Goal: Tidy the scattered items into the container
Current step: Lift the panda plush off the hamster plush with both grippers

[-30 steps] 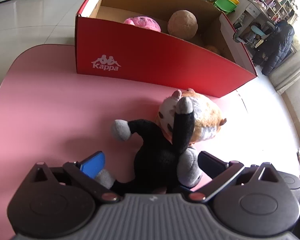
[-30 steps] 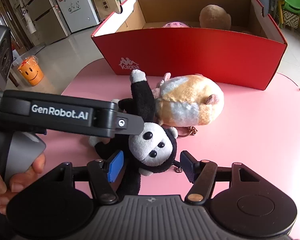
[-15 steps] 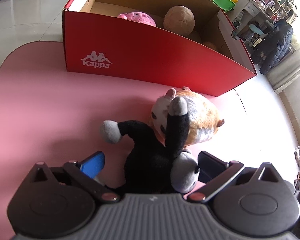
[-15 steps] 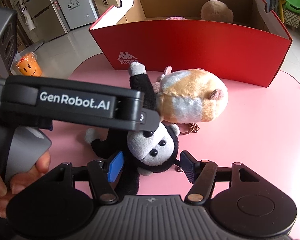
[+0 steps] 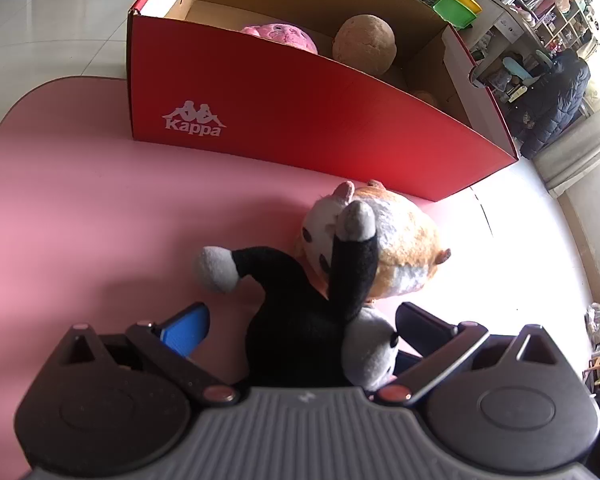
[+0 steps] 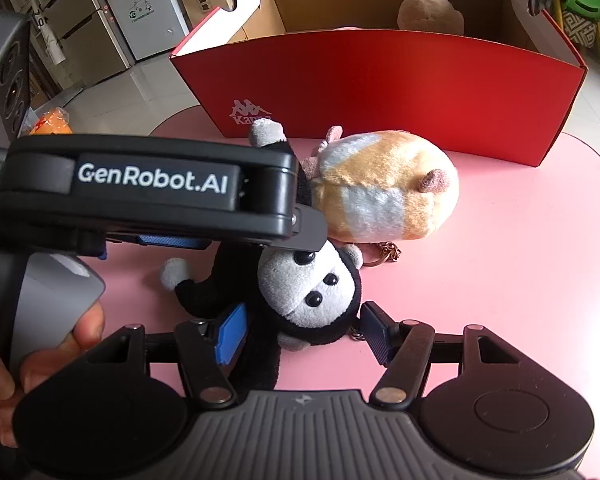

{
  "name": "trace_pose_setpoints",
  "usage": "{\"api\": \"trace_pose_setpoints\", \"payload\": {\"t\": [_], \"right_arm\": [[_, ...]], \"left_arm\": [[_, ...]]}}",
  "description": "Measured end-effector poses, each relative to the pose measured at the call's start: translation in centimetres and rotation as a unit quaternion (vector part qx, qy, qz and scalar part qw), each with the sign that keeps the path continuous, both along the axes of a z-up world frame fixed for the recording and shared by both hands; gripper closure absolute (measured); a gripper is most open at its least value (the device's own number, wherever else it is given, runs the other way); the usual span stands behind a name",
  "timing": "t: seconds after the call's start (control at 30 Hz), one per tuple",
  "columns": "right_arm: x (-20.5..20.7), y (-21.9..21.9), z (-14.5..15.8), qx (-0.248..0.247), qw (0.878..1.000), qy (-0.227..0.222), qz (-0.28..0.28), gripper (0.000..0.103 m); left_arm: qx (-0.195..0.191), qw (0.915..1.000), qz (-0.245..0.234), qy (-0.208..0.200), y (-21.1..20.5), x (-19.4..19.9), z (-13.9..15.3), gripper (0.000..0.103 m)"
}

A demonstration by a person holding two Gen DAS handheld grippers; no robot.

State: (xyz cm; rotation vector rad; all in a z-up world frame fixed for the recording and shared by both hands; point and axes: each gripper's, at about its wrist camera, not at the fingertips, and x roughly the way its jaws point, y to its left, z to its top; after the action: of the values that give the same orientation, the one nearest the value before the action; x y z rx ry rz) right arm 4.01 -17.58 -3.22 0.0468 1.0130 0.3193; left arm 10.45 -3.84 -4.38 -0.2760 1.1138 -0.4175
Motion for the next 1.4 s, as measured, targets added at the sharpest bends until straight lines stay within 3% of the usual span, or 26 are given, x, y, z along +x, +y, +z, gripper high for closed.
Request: {"api": "trace_pose_setpoints", "payload": {"t": [0.43, 0.53, 0.73, 1.4], "right_arm": [[0.1, 0.4, -0.3, -0.003, 1.0, -0.001, 0.003, 0.041], [0.0, 0.3, -0.3, -0.008, 1.0, -0.001, 0.004, 0.049], [0.0, 0.3, -0.2, -0.007, 1.0, 0.002, 0.001, 0.053], [-1.6, 0.4, 2.7, -0.005, 1.0, -0.022, 0.015, 0.053]], "left_arm": [[0.015, 0.9998, -0.011, 0.0, 0.1, -0.5, -1.0, 0.001], [0.013, 0.9997, -0.018, -0.002, 0.2, -0.7, -0.9, 0.014], [0.015, 0.9997, -0.02, -0.008, 0.5, -1.3, -0.5, 0.02], [0.036, 0.9987, -0.001, -0.035, 0.9, -3.7, 3.2, 0.021]]}}
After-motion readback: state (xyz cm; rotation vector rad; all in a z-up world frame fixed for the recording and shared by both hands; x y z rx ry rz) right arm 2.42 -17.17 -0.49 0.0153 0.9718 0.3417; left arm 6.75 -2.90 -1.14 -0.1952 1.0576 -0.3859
